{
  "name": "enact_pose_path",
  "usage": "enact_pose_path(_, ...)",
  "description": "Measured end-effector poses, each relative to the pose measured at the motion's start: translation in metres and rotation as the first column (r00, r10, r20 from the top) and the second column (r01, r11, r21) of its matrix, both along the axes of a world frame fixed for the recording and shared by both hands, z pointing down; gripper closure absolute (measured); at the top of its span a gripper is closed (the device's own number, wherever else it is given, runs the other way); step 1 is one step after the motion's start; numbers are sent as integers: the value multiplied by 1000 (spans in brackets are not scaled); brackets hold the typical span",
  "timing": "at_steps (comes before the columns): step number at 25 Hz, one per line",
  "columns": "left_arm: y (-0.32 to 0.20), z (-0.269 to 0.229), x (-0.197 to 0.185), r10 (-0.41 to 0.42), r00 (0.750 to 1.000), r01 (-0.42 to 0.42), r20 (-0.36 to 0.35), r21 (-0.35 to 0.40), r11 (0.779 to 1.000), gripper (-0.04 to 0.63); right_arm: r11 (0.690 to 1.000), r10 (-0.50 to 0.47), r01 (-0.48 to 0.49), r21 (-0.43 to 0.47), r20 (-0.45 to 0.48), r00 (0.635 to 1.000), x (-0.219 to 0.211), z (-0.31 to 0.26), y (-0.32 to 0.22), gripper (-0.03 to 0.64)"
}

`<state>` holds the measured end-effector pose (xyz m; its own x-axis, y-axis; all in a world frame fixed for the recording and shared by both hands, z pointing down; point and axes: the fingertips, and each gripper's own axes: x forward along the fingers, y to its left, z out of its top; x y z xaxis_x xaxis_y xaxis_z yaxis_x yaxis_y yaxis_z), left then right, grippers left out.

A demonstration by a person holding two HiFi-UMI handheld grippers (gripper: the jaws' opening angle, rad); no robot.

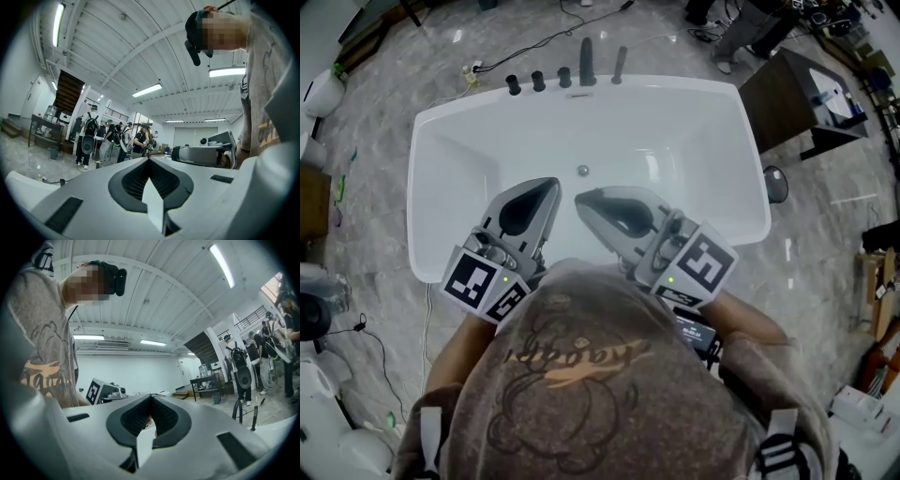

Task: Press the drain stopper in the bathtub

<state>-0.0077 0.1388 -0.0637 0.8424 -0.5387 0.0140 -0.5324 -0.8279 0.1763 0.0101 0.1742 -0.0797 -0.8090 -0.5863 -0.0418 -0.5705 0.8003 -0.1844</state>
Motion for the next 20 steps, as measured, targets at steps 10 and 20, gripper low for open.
enact_pose_path(10, 9, 11, 4, 4, 1000, -3, 9, -28, 1000, 595, 999, -42, 42, -9, -28, 999, -1, 7, 13, 618)
enact_pose_path(20, 8, 9, 3, -3, 1000, 3, 21, -36, 999, 595, 998, -56, 56, -14, -37, 998, -3, 8, 13, 618)
